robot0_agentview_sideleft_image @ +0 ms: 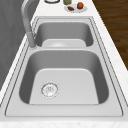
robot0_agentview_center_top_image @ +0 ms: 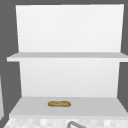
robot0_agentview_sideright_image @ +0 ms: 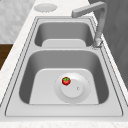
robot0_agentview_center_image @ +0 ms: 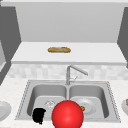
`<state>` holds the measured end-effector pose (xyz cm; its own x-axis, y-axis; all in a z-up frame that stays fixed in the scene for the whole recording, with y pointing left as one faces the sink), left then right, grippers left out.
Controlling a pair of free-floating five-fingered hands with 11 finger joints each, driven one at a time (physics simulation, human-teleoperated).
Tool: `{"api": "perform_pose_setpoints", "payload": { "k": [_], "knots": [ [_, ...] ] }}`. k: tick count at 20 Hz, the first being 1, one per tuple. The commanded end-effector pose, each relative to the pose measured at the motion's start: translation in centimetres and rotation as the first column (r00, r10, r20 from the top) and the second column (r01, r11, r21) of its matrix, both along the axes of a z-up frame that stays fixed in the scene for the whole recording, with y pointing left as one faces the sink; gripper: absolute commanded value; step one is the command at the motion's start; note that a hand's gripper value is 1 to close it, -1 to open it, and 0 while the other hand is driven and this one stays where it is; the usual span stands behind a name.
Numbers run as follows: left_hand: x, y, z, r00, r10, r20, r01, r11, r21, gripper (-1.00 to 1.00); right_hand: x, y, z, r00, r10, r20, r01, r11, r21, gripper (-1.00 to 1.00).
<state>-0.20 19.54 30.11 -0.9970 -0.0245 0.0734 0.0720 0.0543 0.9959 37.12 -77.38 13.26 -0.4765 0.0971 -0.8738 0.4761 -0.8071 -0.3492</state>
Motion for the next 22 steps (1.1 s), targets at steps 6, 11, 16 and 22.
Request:
{"api": "perform_pose_setpoints", "payload": {
  "k": [6, 11, 16, 22],
  "knots": [
    [0.0, 0.0, 0.0, 1.0, 0.0, 0.0, 0.0, 1.0, 0.0, 0.0, -0.1, 0.6, -1.2, 1.0, -0.002, -0.014, 0.001, 1.0, -0.001, 1.0],
    [0.0, 0.0, 0.0, 1.0, 0.0, 0.0, 0.0, 1.0, 0.0, 0.0, -0.1, 0.2, 0.1, 0.999, -0.031, 0.004, 0.032, 0.999, -0.027, -1.0],
    [0.0, 0.0, 0.0, 1.0, 0.0, 0.0, 0.0, 1.0, 0.0, 0.0, -1.0, 0.1, 3.0, 0.998, -0.059, -0.032, 0.058, 0.997, -0.042, -1.0],
    [0.0, 0.0, 0.0, 1.0, 0.0, 0.0, 0.0, 1.0, 0.0, 0.0, -3.2, -0.1, 5.1, 0.992, -0.079, -0.098, 0.076, 0.996, -0.035, -1.0]
  ]
}}
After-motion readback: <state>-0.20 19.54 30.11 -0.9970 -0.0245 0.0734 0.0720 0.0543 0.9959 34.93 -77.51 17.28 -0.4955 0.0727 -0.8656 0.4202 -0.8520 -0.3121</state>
